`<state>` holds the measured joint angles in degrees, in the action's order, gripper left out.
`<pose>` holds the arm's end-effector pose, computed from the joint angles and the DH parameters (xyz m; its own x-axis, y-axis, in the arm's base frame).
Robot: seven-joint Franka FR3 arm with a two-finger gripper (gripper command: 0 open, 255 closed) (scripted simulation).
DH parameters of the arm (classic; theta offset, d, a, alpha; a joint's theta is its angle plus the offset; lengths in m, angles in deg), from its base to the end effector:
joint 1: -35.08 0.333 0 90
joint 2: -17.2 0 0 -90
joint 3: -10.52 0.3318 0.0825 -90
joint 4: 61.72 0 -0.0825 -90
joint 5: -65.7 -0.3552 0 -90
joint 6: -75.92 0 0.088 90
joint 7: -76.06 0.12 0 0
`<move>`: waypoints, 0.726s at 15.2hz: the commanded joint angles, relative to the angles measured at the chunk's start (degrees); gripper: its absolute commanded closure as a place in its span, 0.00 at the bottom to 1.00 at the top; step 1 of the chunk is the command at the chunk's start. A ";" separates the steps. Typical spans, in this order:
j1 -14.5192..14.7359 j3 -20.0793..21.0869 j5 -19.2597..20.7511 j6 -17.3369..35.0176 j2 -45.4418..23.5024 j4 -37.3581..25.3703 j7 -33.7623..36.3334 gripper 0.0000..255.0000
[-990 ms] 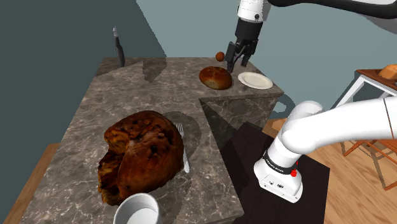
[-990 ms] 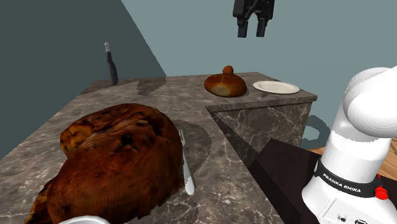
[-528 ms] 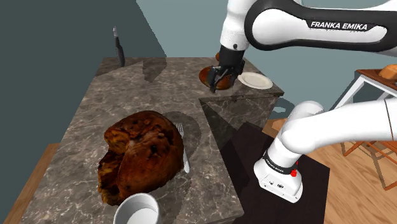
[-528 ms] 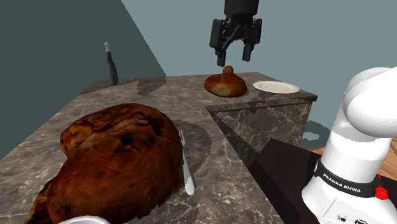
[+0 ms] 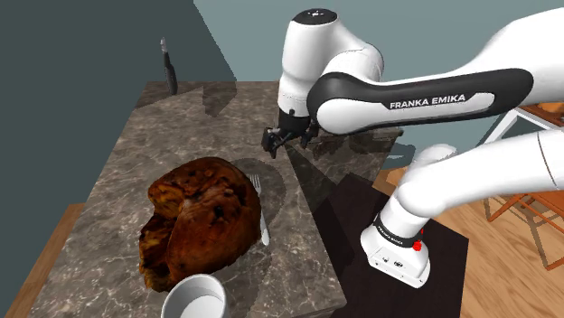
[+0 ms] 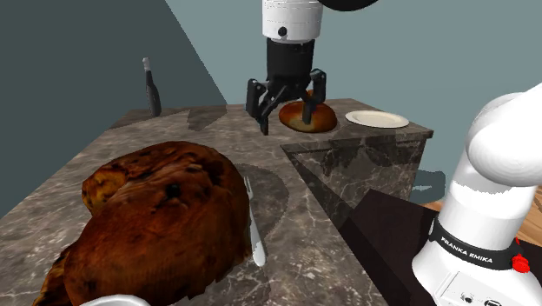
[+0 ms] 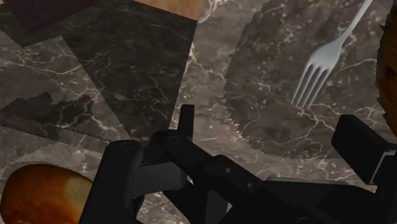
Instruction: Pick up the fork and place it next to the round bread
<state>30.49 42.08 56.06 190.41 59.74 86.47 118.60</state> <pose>0.2784 0.1704 0.4738 0.8868 -0.4153 0.2027 -0.4389 -0.8942 0.0879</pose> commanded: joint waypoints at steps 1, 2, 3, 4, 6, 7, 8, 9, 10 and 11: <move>-1.70 4.89 0.10 3.94 -3.21 -0.12 5.73 0.00; -2.97 7.33 0.56 5.78 -5.04 -0.43 8.45 0.00; -4.44 9.85 1.25 7.57 -6.98 -0.87 11.28 0.00; -6.14 12.48 2.18 9.29 -9.03 -1.43 14.23 0.00; -10.44 18.28 4.84 12.46 -13.37 -2.93 20.55 0.00; -13.07 21.48 6.68 13.87 -15.69 -3.86 23.98 0.00; -16.12 25.01 8.90 15.13 -18.12 -4.93 27.64 0.00; -19.66 28.91 11.61 16.20 -20.71 -6.12 31.59 0.00; -20.46 29.74 11.69 16.34 -20.85 -6.28 31.89 0.00; -21.32 30.50 12.08 17.17 -21.32 -5.93 32.17 0.00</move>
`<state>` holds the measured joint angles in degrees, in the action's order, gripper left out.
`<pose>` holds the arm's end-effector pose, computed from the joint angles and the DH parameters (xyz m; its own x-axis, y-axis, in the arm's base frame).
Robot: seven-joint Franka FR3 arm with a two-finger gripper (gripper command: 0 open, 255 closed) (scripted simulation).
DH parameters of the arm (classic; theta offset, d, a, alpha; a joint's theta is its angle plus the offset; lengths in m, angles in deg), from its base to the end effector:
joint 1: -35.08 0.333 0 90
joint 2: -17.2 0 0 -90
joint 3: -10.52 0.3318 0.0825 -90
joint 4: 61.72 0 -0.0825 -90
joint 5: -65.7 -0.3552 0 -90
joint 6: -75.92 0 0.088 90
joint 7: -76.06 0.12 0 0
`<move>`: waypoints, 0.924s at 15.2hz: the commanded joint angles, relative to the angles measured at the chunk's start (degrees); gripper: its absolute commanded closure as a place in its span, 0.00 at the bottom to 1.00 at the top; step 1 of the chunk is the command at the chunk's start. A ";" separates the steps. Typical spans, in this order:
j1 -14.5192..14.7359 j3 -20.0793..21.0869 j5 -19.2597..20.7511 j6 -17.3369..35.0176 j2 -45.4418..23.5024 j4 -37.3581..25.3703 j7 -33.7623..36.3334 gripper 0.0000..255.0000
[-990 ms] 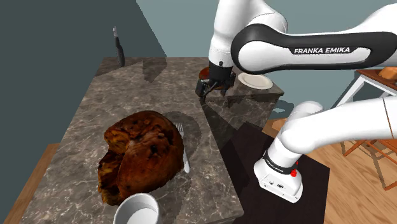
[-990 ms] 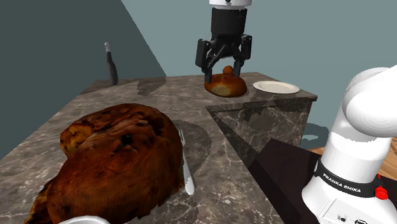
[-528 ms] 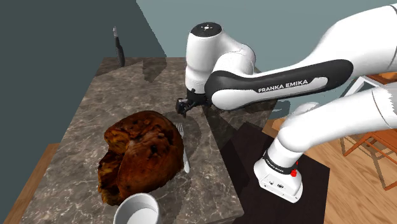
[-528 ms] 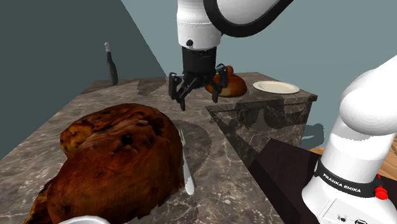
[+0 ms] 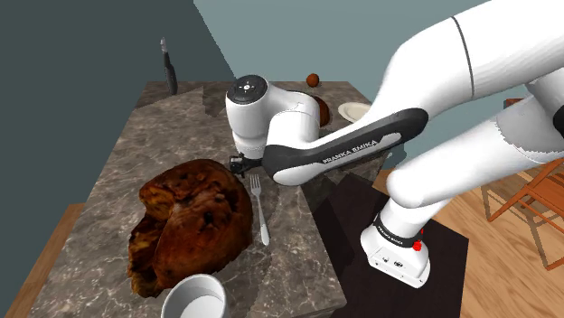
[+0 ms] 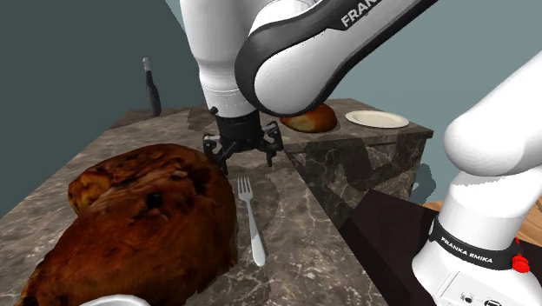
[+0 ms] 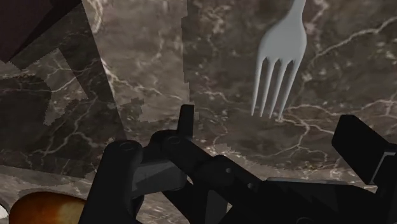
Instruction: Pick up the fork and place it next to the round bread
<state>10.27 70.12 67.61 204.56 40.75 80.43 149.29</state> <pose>0.3448 0.2420 0.3867 0.7373 -0.5805 0.3456 -0.6503 -0.7484 0.1302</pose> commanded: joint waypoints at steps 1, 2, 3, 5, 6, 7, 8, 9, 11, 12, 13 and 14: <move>-1.77 3.02 1.20 3.86 -2.99 0.44 1.98 0.00; -2.49 3.61 1.93 4.69 -3.67 0.76 2.52 0.00; -3.29 4.27 2.68 5.50 -4.35 1.06 3.07 0.00; -5.12 5.78 4.33 7.12 -5.77 1.62 4.27 0.00; -6.80 7.15 5.80 8.36 -6.96 2.01 5.34 0.00; -6.80 7.16 5.80 8.36 -6.96 2.01 5.33 0.00; -6.80 7.15 5.80 8.36 -6.96 2.01 5.34 0.00; -6.79 7.14 5.80 8.36 -6.96 2.01 5.34 0.00; -6.78 7.14 5.82 8.36 -6.97 2.00 5.35 0.00; -6.78 7.13 5.82 8.36 -6.97 2.00 5.35 0.00; -6.78 7.13 5.83 8.36 -6.97 2.00 5.35 0.00; -6.77 7.12 5.83 8.36 -6.98 2.00 5.36 0.00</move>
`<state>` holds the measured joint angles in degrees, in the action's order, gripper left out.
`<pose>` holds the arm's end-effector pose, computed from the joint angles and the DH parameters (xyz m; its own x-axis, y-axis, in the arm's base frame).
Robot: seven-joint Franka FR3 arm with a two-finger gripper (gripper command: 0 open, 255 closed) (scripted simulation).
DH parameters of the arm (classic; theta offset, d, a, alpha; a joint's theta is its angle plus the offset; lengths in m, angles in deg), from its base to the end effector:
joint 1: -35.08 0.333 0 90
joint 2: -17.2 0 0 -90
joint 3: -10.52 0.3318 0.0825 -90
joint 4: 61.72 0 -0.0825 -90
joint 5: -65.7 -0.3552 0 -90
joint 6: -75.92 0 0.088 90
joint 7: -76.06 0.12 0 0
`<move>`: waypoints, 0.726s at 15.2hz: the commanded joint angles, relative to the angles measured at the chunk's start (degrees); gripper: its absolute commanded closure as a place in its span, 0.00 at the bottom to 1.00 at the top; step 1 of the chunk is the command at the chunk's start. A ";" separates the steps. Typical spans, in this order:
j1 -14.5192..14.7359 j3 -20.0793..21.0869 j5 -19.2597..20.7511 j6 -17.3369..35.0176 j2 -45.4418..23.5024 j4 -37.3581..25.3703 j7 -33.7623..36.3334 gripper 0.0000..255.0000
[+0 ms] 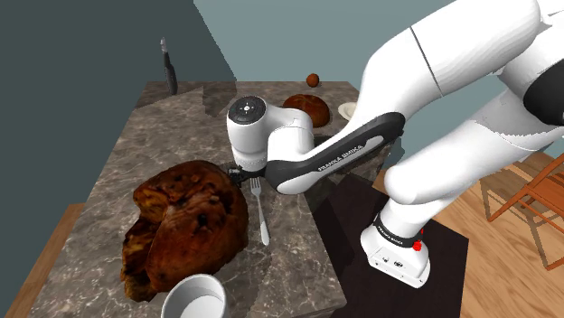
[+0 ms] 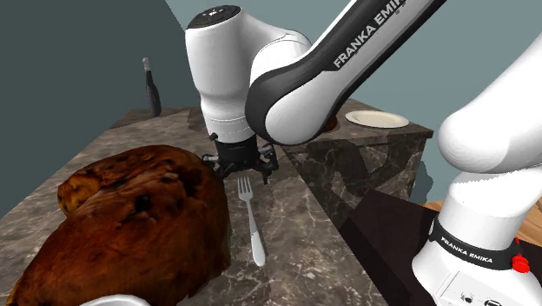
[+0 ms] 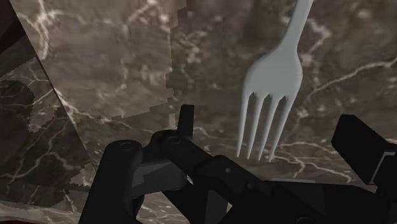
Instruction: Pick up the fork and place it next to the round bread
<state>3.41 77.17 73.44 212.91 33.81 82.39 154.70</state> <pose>0.3568 0.2428 0.3464 0.7447 -0.5777 0.3341 -0.6384 -0.7626 0.1044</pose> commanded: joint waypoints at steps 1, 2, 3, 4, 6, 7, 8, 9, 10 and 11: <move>0.10 0.12 -0.01 -0.01 -0.03 0.04 0.00 1.00; 0.05 0.18 0.03 -0.02 -0.07 0.00 0.05 1.00; -0.11 0.31 0.17 0.01 -0.19 -0.05 0.13 1.00; 0.17 0.35 -0.04 0.23 -0.02 0.33 0.30 1.00; -0.70 1.10 0.65 -0.18 -0.65 -0.52 0.74 1.00; -0.43 0.93 0.43 -0.34 -0.48 -0.55 0.64 1.00; -0.14 0.55 0.18 -0.32 -0.25 -0.41 0.33 1.00; -0.17 0.55 0.20 -0.24 -0.26 -0.33 0.34 1.00; 0.09 0.08 0.00 0.00 -0.03 0.04 -0.05 1.00; 1.13 -1.00 -0.91 -0.73 0.73 -0.18 -0.94 1.00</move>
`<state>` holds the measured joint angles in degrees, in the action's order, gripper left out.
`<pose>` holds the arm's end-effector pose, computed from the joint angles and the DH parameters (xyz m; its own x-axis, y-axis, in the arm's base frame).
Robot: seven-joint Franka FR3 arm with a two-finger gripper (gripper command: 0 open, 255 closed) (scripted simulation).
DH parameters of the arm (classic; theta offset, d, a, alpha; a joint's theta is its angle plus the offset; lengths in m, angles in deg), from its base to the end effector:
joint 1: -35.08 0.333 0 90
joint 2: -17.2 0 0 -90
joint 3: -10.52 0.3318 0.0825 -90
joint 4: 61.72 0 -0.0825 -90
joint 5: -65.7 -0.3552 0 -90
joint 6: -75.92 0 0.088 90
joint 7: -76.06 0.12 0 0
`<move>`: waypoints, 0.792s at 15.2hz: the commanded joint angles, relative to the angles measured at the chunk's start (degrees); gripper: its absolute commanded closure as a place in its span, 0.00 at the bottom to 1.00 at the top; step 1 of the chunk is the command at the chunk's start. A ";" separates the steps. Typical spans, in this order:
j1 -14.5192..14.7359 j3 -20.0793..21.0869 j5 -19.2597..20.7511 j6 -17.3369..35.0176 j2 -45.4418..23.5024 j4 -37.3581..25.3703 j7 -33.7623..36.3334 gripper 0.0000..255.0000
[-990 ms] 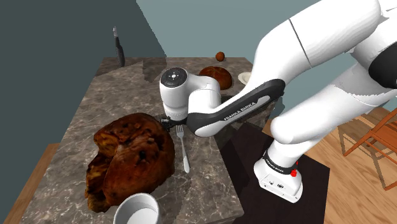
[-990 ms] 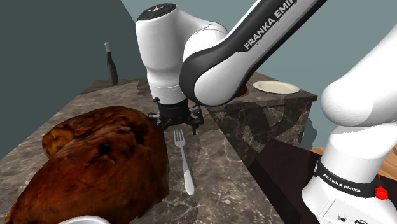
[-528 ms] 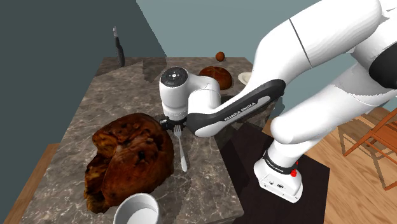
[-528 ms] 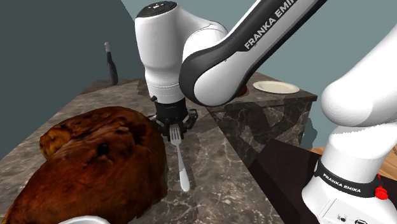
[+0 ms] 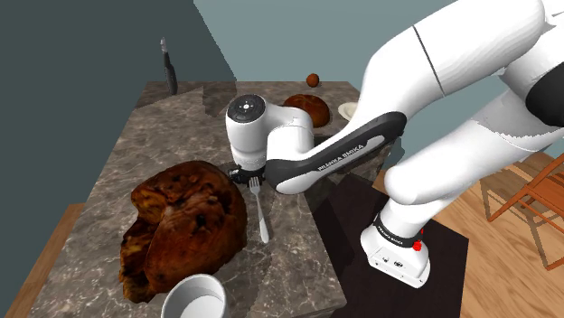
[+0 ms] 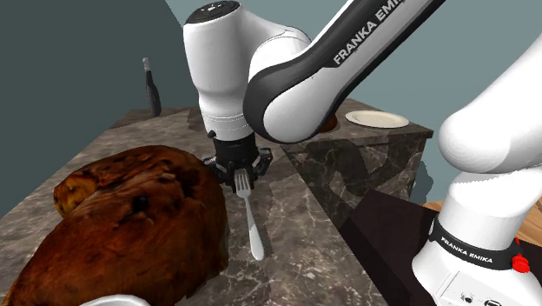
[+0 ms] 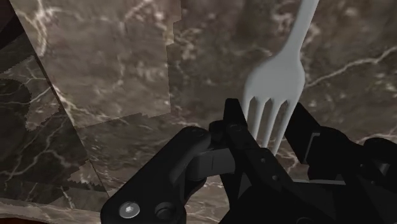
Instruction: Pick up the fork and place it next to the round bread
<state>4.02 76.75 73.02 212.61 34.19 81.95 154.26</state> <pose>0.3569 0.2458 0.3509 0.7464 -0.5743 0.3364 -0.6344 -0.7666 0.0989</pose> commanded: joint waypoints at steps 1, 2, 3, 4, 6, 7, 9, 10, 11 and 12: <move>1.46 -1.60 -1.32 -1.18 1.07 0.02 -1.33 1.00; 2.33 -2.54 -2.08 -1.94 1.77 -0.24 -2.12 1.00; 3.12 -3.43 -2.78 -2.70 2.44 -0.51 -2.87 1.00; 3.86 -4.27 -3.42 -3.47 3.08 -0.80 -3.57 1.00; 5.16 -5.81 -4.55 -5.03 4.29 -1.42 -4.87 1.00; 5.73 -6.52 -5.05 -5.81 4.87 -1.76 -5.47 1.00; 6.76 -7.86 -5.92 -7.38 5.94 -2.46 -6.59 1.00; 7.22 -8.48 -6.30 -8.16 6.45 -2.83 -7.11 1.00; 7.65 -9.08 -6.65 -8.95 6.94 -3.21 -7.61 1.00; 8.04 -9.65 -6.97 -9.73 7.41 -3.61 -8.09 1.00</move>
<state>11.47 67.86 66.54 203.72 40.95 78.62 146.81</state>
